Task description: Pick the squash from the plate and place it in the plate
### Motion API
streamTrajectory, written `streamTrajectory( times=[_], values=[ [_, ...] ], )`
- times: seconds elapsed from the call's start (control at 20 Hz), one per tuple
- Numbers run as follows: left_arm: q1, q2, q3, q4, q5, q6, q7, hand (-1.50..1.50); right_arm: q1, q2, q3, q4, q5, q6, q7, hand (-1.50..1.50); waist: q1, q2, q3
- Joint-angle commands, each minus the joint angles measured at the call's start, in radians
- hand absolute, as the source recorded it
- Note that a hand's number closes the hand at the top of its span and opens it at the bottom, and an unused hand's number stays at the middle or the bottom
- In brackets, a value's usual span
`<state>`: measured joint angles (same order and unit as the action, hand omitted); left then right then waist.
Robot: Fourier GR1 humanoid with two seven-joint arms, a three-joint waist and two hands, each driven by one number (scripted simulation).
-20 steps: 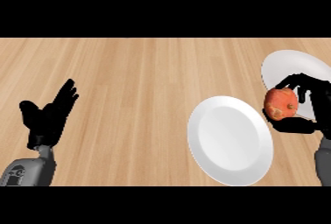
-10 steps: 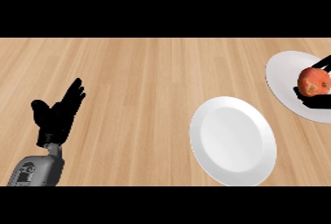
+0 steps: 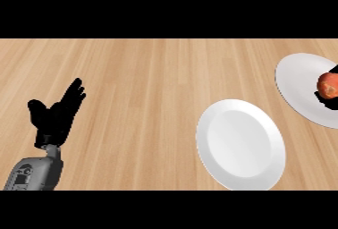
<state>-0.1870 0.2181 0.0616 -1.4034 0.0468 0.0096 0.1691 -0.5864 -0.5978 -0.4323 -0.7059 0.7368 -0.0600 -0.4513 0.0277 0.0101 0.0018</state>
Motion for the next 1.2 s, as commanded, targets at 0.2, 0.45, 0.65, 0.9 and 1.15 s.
streamTrajectory(
  times=[0.2,0.45,0.65,0.9,1.15],
  values=[
    [-0.053,-0.015,-0.012,-0.02,-0.005,0.01,0.05,0.0,-0.091,-0.103,0.003,0.327,0.004,0.154,-0.14,-1.5,0.014,0.007,0.003],
    [-0.04,-0.002,-0.001,-0.016,-0.012,0.005,0.039,0.0,-0.125,-0.147,-0.059,0.38,-0.051,0.124,-0.325,-1.5,0.01,0.007,0.003],
    [0.003,-0.014,-0.013,0.003,-0.021,-0.002,-0.002,0.0,-0.17,-0.1,-0.127,0.346,-0.158,0.195,-0.449,-1.5,-0.002,-0.001,0.002],
    [0.018,-0.021,-0.004,-0.014,-0.021,0.013,0.011,0.0,-0.206,-0.153,-0.191,0.369,-0.268,0.421,-0.421,-1.5,-0.019,-0.009,-0.001],
    [0.022,-0.004,0.006,-0.016,-0.025,0.004,0.0,0.0,-0.242,-0.219,-0.224,0.486,-0.324,0.631,-0.22,-1.5,-0.014,-0.007,-0.001]
  ],
)
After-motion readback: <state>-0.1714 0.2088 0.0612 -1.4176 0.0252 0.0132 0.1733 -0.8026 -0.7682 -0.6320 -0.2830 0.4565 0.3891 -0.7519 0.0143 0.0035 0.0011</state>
